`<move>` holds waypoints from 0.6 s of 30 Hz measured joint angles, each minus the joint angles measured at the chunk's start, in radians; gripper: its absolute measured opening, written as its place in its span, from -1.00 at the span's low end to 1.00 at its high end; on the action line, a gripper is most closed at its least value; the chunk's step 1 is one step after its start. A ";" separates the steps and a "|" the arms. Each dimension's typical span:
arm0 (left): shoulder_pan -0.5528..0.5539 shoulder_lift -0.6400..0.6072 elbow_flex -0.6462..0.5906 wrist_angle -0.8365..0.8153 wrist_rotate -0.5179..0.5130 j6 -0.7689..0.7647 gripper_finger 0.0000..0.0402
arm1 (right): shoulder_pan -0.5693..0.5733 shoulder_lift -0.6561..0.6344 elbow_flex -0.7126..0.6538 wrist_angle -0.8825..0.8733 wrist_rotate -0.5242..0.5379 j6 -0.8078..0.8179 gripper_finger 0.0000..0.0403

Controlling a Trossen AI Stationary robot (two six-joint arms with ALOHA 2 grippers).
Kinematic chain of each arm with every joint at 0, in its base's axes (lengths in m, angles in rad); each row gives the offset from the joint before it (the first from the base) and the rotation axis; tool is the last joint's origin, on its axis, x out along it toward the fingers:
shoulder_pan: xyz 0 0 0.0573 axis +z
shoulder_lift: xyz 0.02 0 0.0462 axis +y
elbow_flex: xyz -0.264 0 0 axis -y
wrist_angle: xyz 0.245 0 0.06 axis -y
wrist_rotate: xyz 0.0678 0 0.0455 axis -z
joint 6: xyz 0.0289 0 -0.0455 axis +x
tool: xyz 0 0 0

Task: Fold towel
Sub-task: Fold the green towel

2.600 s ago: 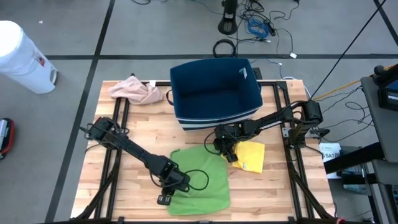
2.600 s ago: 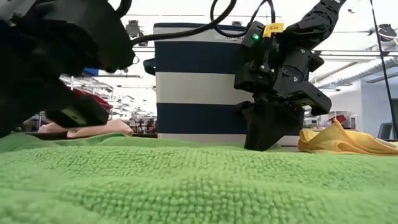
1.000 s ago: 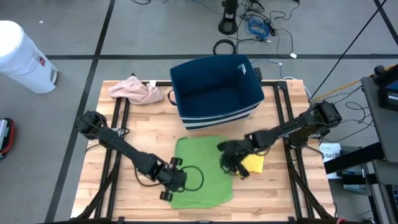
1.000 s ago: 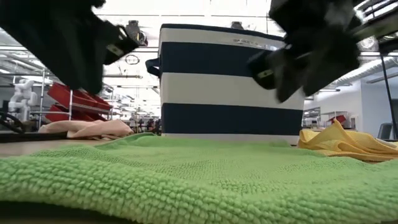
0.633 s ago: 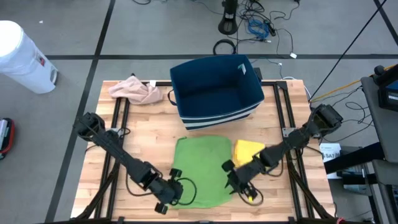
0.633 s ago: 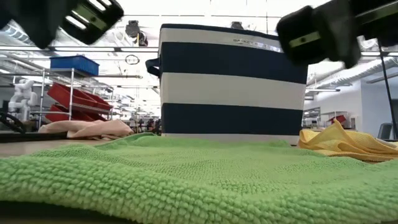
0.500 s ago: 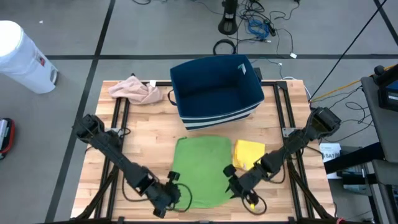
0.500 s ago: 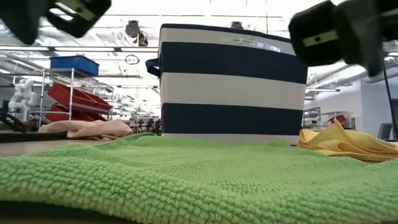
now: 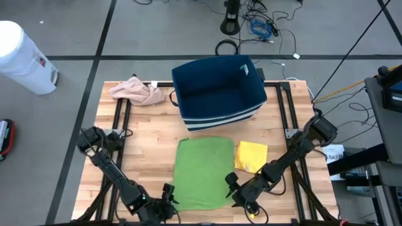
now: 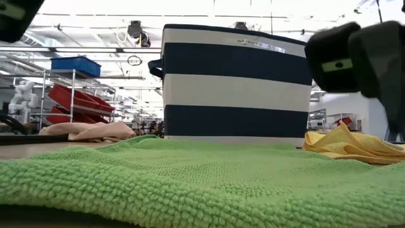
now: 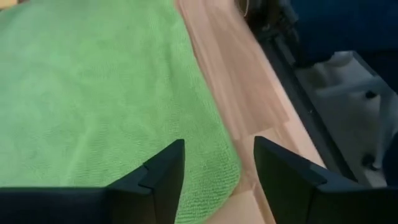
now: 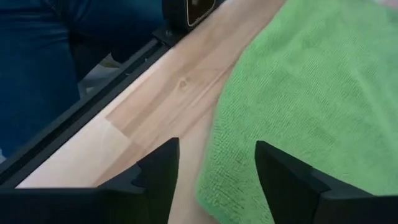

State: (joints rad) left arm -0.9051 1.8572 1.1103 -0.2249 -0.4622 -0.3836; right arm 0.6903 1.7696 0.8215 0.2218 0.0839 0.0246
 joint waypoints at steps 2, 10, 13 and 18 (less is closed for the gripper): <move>-0.003 0.021 0.000 -0.005 -0.001 0.000 0.02 | 0.000 0.011 0.000 0.000 0.000 0.015 0.03; 0.021 0.097 0.000 -0.002 0.002 0.017 0.03 | 0.017 0.029 0.000 0.020 0.070 0.015 -0.06; 0.026 0.098 0.001 -0.007 0.001 0.018 0.03 | 0.020 0.029 0.000 0.000 0.101 0.015 -0.12; 0.034 0.098 0.001 -0.011 -0.010 0.026 -0.06 | 0.021 0.050 0.000 -0.034 0.108 0.030 -0.27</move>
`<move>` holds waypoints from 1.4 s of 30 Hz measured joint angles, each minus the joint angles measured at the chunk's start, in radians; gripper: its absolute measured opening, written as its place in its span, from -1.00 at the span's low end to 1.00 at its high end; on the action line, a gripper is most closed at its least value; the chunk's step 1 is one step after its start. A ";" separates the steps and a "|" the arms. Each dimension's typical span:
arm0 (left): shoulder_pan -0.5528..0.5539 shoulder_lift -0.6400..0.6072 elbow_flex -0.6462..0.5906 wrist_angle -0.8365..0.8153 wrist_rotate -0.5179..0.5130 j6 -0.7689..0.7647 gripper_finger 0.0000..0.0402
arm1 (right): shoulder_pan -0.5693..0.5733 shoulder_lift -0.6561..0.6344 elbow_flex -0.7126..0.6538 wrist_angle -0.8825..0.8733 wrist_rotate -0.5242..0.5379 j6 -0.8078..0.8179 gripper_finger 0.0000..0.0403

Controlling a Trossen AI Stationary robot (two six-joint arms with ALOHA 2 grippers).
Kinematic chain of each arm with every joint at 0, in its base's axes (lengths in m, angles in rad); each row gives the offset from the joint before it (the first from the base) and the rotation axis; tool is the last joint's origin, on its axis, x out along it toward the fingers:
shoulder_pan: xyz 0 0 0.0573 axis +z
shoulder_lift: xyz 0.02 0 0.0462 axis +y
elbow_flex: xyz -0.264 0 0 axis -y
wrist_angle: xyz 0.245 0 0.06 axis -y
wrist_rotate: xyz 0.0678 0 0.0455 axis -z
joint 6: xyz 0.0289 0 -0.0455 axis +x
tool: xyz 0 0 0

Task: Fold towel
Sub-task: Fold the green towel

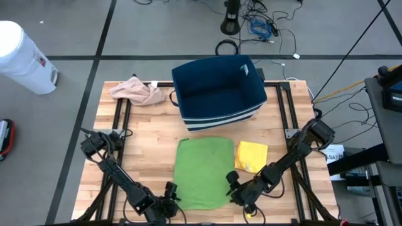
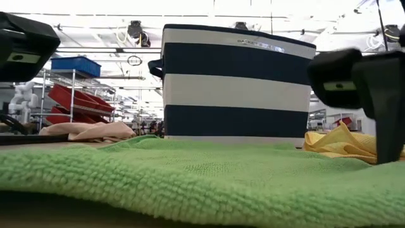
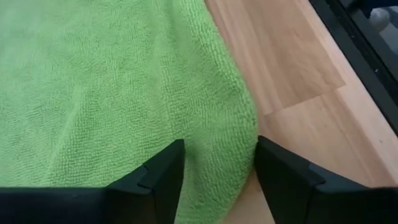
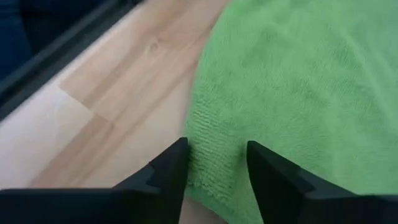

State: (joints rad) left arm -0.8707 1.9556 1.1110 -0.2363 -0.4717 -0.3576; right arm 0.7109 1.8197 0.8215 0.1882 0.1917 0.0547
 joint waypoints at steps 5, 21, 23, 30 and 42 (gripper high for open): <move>0.009 0.001 0.000 -0.020 -0.004 0.004 -0.36 | 0.001 0.028 0.002 0.012 0.003 0.046 -0.49; 0.014 -0.120 -0.003 0.110 0.149 0.107 -0.98 | 0.066 0.007 0.044 0.211 -0.222 0.039 -0.98; 0.014 -0.153 -0.003 0.130 0.164 0.129 -0.98 | 0.071 0.007 0.049 0.234 -0.265 0.057 -0.99; 0.060 -0.201 -0.002 0.093 0.129 0.162 -0.98 | 0.077 0.005 0.052 0.240 -0.242 0.107 -0.99; 0.210 -0.200 -0.002 -0.047 0.123 0.226 -0.99 | 0.052 -0.146 0.052 -0.051 0.038 -0.015 -1.00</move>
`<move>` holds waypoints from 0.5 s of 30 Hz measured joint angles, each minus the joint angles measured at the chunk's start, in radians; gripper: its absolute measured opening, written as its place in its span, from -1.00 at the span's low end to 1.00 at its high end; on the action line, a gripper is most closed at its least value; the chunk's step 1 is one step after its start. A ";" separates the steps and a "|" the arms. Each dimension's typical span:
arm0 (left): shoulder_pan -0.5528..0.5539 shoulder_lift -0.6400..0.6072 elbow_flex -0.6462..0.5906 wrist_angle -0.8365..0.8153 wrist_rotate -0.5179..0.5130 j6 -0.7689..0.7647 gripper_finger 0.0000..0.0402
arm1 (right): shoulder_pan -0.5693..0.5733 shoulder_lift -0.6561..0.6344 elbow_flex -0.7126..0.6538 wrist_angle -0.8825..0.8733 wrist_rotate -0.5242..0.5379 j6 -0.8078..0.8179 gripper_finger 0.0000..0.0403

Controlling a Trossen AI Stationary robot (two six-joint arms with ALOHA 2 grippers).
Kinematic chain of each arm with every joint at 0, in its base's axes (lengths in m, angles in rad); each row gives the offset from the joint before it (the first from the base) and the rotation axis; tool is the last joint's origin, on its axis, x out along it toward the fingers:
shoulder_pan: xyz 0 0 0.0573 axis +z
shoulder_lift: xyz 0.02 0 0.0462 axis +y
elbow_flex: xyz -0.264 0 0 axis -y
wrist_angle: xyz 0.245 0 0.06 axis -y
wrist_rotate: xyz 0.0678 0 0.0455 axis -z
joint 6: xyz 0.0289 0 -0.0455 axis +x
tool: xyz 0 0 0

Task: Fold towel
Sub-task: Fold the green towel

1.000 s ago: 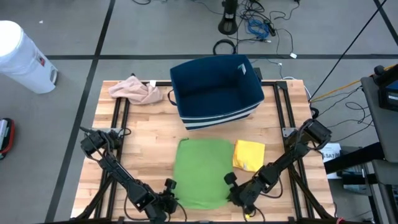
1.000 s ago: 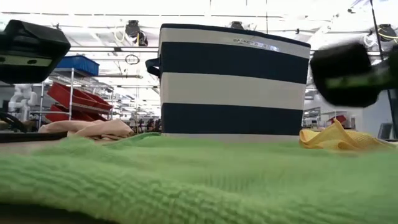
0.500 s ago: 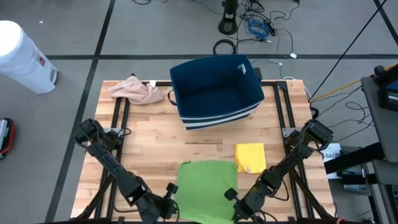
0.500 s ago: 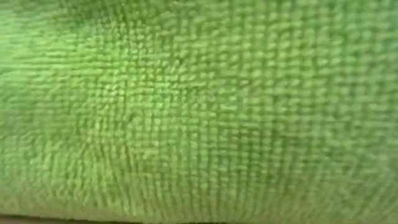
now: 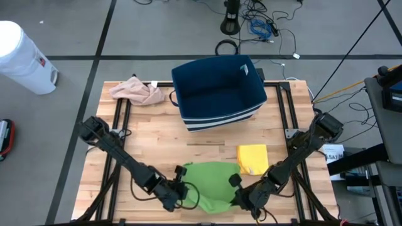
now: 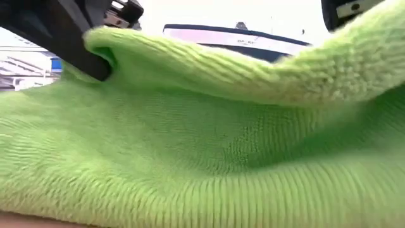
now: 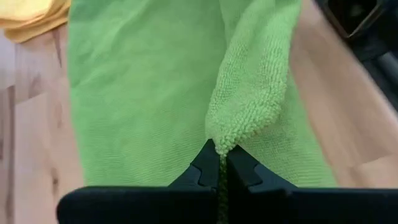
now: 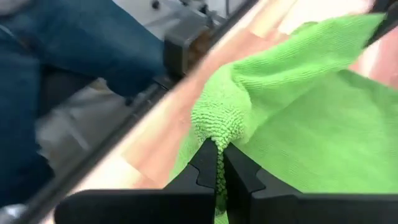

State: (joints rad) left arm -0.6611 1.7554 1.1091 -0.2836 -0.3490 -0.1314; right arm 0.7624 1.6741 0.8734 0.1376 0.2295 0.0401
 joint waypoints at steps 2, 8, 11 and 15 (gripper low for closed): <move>0.018 0.000 0.000 0.001 0.000 0.033 -0.99 | -0.005 -0.037 0.000 -0.052 0.008 -0.037 -1.00; 0.082 0.000 0.000 0.008 0.001 0.137 -0.99 | -0.034 -0.143 0.000 -0.184 0.035 -0.114 -1.00; 0.119 0.000 0.000 0.008 0.001 0.169 -0.99 | -0.056 -0.187 0.000 -0.266 0.060 -0.130 -1.00; 0.166 0.000 0.000 -0.002 0.001 0.173 -0.99 | -0.097 -0.220 0.000 -0.396 0.061 -0.107 -1.00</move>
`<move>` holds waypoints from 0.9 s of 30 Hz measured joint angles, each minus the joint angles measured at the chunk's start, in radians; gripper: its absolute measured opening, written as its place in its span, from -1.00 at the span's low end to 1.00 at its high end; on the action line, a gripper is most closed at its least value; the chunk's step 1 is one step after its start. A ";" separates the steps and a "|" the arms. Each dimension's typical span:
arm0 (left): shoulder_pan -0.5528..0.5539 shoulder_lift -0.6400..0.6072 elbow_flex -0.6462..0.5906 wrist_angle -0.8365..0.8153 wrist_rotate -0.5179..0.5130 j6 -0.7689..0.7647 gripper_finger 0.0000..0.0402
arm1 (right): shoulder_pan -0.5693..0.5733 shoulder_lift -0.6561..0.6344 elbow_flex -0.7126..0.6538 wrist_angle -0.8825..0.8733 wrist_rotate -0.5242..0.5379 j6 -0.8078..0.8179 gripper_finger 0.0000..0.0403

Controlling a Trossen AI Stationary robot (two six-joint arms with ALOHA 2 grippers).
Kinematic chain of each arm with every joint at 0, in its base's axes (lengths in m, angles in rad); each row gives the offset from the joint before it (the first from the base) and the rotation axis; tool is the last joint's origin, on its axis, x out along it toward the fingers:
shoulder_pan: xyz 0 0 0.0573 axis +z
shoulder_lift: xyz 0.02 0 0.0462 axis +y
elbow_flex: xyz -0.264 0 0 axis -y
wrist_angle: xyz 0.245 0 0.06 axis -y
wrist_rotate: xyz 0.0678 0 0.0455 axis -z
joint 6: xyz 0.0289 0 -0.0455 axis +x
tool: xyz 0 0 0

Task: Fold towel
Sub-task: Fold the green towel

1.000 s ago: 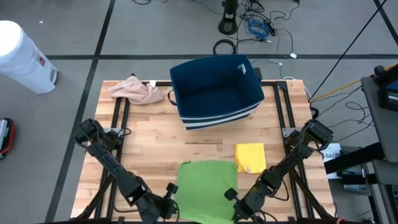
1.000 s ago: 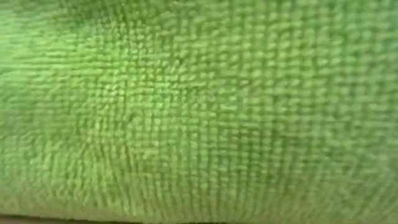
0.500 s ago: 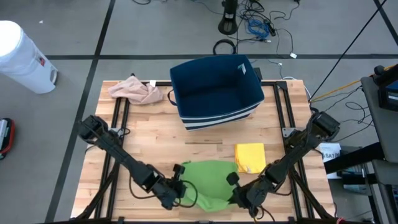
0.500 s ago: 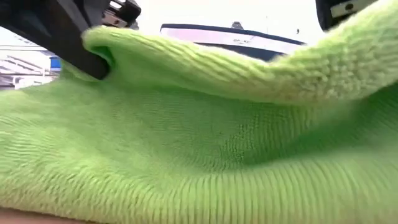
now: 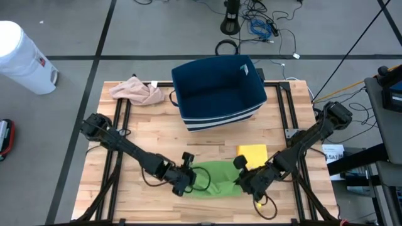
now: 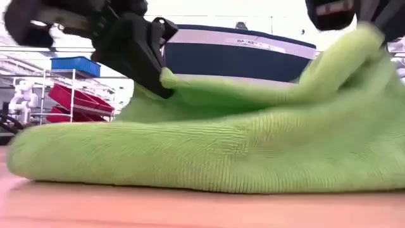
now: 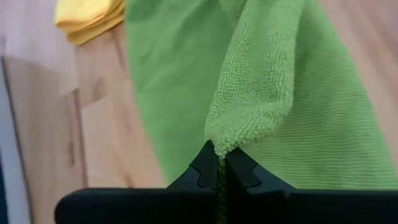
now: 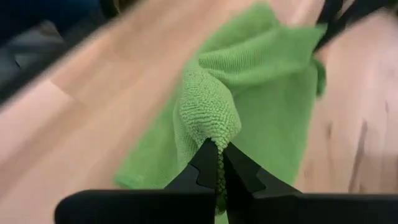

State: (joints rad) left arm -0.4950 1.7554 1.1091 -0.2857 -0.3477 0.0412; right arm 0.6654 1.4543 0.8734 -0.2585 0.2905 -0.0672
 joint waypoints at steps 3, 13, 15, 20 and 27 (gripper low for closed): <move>0.034 0.000 0.000 -0.029 0.002 -0.024 -0.99 | -0.034 0.004 0.000 -0.079 -0.003 0.024 -1.00; 0.085 0.000 0.000 -0.197 0.003 -0.145 -0.99 | -0.108 0.017 -0.001 -0.144 -0.035 0.031 -0.96; 0.085 0.000 0.000 -0.217 0.006 -0.163 -0.99 | -0.125 0.017 -0.005 -0.145 -0.035 0.036 -0.93; 0.084 0.000 0.000 -0.222 0.043 -0.173 -0.99 | -0.163 0.017 -0.021 -0.145 -0.045 0.023 -0.89; 0.084 -0.041 0.001 -0.226 0.045 -0.172 -0.99 | -0.209 0.017 -0.040 -0.149 -0.090 0.011 -0.92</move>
State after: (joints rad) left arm -0.4107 1.7141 1.1099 -0.5112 -0.3023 -0.1305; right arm 0.4563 1.4708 0.8337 -0.4077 0.2005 -0.0559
